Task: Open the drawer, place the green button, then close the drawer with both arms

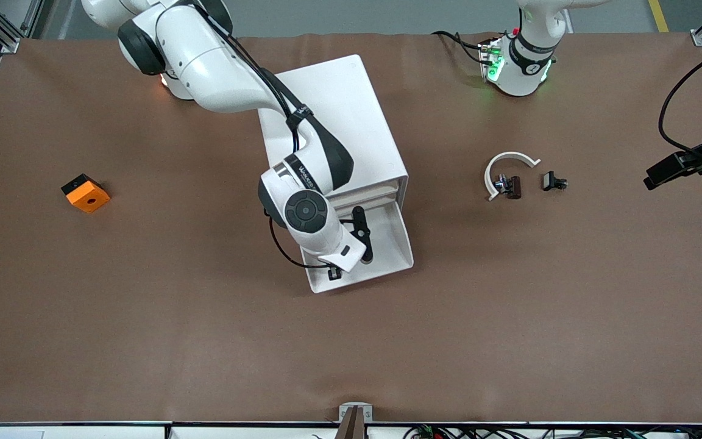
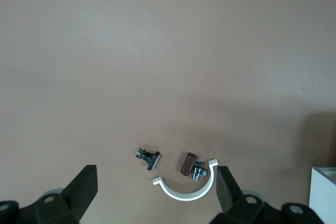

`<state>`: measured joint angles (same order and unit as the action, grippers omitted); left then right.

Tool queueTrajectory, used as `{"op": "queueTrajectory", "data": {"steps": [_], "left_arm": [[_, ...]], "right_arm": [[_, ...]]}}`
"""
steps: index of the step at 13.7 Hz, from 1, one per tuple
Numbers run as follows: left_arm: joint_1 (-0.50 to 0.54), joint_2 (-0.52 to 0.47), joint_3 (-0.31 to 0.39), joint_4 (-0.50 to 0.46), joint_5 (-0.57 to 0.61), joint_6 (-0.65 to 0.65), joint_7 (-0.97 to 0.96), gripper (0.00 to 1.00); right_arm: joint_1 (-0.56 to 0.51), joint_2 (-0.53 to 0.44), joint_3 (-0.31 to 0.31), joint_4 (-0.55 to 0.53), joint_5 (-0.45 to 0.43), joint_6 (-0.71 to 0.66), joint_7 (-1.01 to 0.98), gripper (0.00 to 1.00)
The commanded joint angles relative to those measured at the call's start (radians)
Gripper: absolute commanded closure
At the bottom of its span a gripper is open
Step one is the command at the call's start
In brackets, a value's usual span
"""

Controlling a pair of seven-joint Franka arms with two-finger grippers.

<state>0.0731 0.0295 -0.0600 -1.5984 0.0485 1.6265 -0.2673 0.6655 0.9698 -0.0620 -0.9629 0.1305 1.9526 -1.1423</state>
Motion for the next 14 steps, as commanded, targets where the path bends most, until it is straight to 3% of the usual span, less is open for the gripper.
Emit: {"op": "queueTrajectory", "data": {"steps": [1, 2, 9, 14], "left_arm": [[0.001, 0.003, 0.005, 0.002, -0.015, 0.007, 0.017, 0.0], [0.001, 0.01, 0.003, 0.003, -0.015, 0.009, 0.017, 0.0], [-0.021, 0.053, -0.004, 0.008, -0.013, 0.018, 0.016, 0.0], [-0.13, 0.139, -0.004, 0.011, -0.013, 0.134, -0.006, 0.0]], "right_arm": [[0.019, 0.017, -0.027, 0.032, -0.006, -0.011, 0.076, 0.29], [0.019, 0.017, -0.028, 0.032, -0.006, -0.011, 0.078, 0.02], [0.016, -0.028, -0.067, 0.039, -0.002, -0.075, 0.081, 0.0], [-0.001, -0.078, -0.114, 0.056, -0.003, -0.136, 0.081, 0.0]]}}
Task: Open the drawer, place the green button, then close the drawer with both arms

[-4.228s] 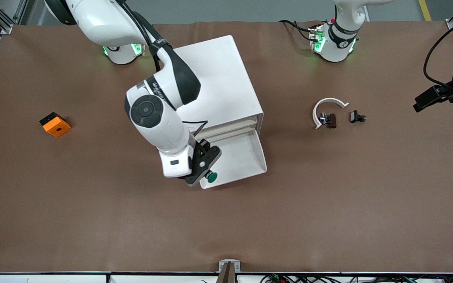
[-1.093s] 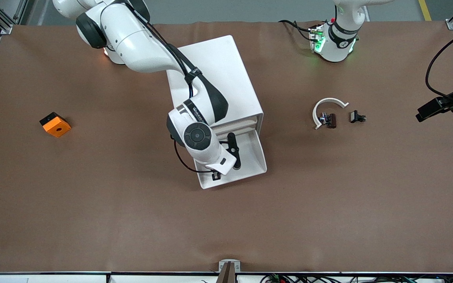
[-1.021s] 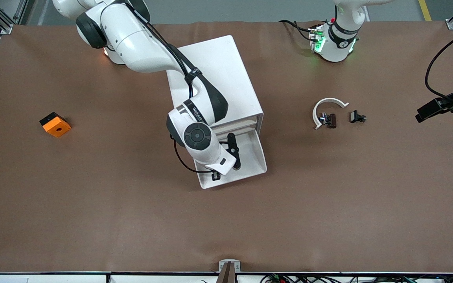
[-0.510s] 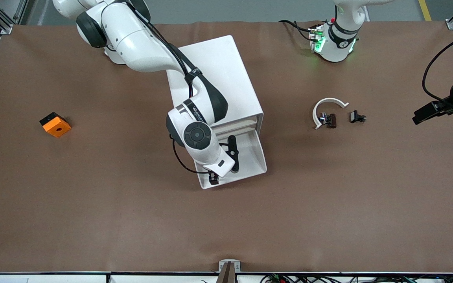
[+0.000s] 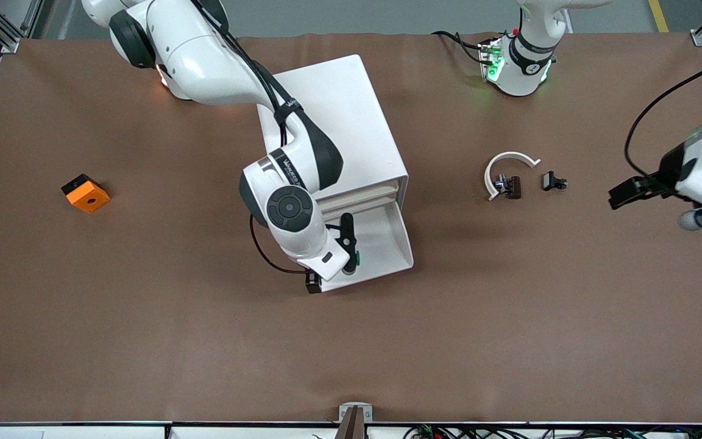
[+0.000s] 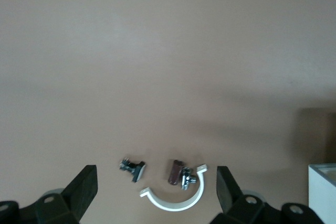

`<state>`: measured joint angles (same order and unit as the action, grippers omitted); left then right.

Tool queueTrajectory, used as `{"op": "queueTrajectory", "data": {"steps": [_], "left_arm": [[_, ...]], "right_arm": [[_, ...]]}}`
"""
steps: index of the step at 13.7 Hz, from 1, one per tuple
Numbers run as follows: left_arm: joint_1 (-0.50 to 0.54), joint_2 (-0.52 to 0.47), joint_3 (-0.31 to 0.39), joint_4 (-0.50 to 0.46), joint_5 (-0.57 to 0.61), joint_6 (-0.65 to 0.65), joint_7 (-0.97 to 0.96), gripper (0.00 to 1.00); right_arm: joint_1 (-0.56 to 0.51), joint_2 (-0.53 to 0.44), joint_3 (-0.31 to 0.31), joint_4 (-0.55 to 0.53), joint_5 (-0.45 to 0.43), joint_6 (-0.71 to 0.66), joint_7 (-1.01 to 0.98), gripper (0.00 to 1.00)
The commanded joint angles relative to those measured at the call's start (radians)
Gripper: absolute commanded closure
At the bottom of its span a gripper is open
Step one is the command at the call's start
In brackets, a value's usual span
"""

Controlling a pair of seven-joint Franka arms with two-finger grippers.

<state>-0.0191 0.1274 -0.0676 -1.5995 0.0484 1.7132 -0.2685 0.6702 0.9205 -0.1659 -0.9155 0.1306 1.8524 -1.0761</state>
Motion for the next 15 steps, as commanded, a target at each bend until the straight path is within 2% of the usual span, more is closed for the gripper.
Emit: {"op": "queueTrajectory", "data": {"steps": [1, 5, 8, 11, 12, 15], "left_arm": [[-0.062, 0.07, 0.003, 0.015, -0.013, 0.095, -0.008, 0.0], [-0.163, 0.204, 0.005, 0.075, -0.012, 0.233, -0.078, 0.0], [-0.264, 0.3, 0.006, 0.084, -0.005, 0.354, -0.13, 0.0], [-0.309, 0.392, 0.006, 0.084, -0.001, 0.478, -0.138, 0.0], [-0.321, 0.423, 0.006, 0.084, -0.001, 0.526, -0.138, 0.0], [-0.344, 0.541, 0.006, 0.127, -0.002, 0.705, -0.139, 0.0]], "right_arm": [[-0.004, -0.034, -0.038, 0.02, -0.002, -0.044, 0.015, 0.0], [-0.014, -0.083, -0.095, 0.033, 0.0, -0.062, 0.015, 0.0], [-0.041, -0.159, -0.122, 0.035, -0.006, -0.125, 0.015, 0.0], [-0.038, -0.241, -0.19, 0.026, -0.006, -0.241, 0.03, 0.0], [-0.04, -0.285, -0.213, 0.011, -0.005, -0.248, 0.08, 0.0], [-0.041, -0.44, -0.221, -0.188, -0.006, -0.256, 0.267, 0.0]]}}
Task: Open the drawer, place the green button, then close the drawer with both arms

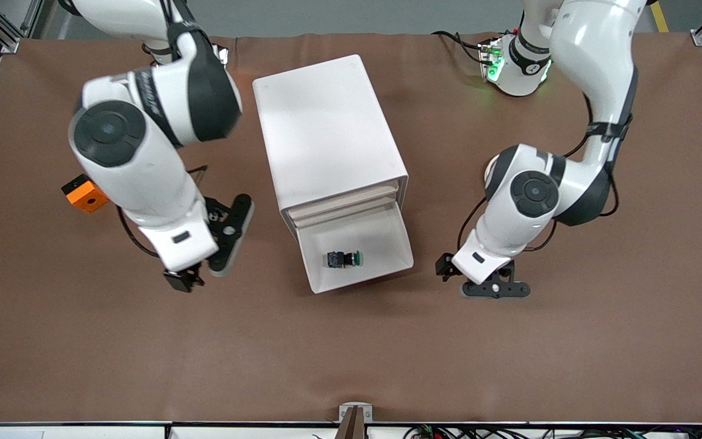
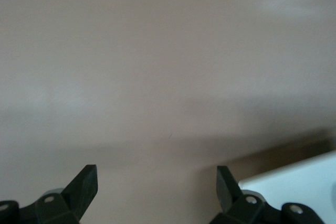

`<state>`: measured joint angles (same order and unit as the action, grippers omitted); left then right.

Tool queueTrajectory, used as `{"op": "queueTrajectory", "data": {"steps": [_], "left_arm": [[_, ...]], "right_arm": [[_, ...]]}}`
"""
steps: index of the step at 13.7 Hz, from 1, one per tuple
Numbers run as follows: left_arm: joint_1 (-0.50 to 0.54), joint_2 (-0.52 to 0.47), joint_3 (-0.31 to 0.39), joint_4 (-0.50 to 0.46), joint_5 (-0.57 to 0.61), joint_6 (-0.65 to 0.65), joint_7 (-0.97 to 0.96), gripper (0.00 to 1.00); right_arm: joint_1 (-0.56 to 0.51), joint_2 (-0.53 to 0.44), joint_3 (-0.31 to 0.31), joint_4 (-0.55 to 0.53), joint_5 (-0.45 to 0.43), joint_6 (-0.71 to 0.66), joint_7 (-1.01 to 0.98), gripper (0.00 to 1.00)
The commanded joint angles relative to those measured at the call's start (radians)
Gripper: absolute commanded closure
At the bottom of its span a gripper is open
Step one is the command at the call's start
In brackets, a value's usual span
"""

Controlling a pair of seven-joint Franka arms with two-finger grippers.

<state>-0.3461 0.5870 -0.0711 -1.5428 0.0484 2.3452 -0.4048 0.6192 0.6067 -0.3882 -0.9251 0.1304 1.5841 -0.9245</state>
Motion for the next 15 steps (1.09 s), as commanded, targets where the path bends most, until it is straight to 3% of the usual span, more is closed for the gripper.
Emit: {"op": "queueTrajectory", "data": {"steps": [1, 5, 10, 15], "left_arm": [[-0.036, 0.12, 0.011, 0.098, -0.002, 0.124, -0.009, 0.0], [-0.086, 0.246, 0.013, 0.157, -0.004, 0.295, -0.074, 0.02], [-0.137, 0.304, 0.011, 0.176, -0.005, 0.318, -0.072, 0.0], [-0.155, 0.317, 0.008, 0.17, -0.039, 0.321, -0.104, 0.0]], "right_arm": [[0.01, -0.187, 0.002, -0.264, -0.006, 0.023, 0.227, 0.0], [-0.012, -0.359, 0.002, -0.501, -0.006, 0.045, 0.545, 0.0], [-0.078, -0.56, -0.005, -0.774, -0.035, 0.195, 0.823, 0.0], [-0.151, -0.605, -0.009, -0.782, -0.038, 0.131, 0.93, 0.0]]}}
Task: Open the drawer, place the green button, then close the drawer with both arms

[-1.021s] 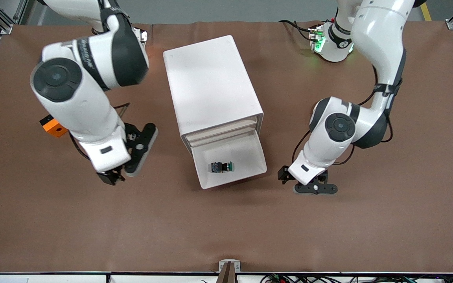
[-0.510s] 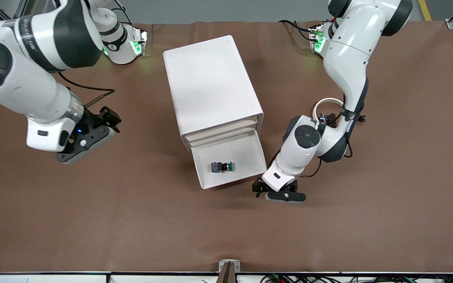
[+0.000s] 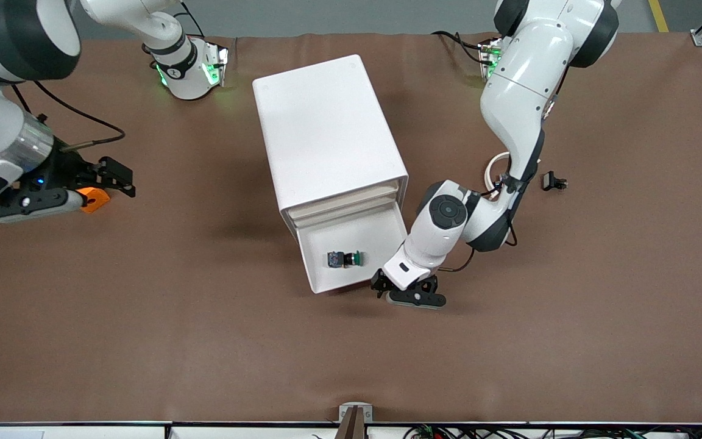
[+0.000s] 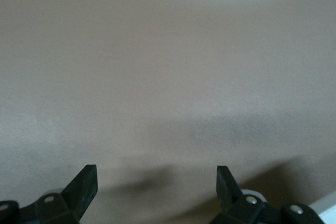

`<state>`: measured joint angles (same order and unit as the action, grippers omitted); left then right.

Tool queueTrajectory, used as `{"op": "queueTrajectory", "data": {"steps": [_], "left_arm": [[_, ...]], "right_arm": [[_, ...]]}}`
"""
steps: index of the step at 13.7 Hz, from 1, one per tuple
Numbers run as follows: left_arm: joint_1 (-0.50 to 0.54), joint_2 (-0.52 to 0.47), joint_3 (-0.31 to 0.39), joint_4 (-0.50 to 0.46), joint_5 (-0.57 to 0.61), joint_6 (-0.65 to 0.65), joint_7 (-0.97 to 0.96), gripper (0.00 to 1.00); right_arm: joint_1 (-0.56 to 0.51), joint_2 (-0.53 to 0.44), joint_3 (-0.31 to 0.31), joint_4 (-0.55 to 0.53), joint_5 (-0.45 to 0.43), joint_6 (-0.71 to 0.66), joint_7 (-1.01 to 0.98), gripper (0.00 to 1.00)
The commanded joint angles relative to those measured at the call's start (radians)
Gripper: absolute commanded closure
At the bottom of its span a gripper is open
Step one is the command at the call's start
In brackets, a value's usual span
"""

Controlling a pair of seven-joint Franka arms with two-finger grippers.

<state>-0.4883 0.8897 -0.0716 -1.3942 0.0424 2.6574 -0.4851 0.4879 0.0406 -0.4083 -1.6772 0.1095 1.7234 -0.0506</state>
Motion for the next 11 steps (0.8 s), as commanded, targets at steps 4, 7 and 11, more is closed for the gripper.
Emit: {"op": "queueTrajectory", "data": {"steps": [4, 7, 11], "left_arm": [[-0.055, 0.0, 0.009, 0.015, -0.05, -0.043, -0.041, 0.0], [-0.065, -0.009, 0.007, 0.015, -0.052, -0.121, -0.047, 0.0], [-0.081, -0.029, -0.017, 0.014, -0.052, -0.237, -0.119, 0.0]], "right_arm": [[-0.034, -0.039, 0.008, -0.001, -0.021, -0.016, 0.14, 0.0], [-0.043, -0.039, 0.008, 0.039, -0.022, -0.016, 0.134, 0.0], [-0.045, -0.039, 0.009, 0.048, -0.022, -0.013, 0.138, 0.0]]}}
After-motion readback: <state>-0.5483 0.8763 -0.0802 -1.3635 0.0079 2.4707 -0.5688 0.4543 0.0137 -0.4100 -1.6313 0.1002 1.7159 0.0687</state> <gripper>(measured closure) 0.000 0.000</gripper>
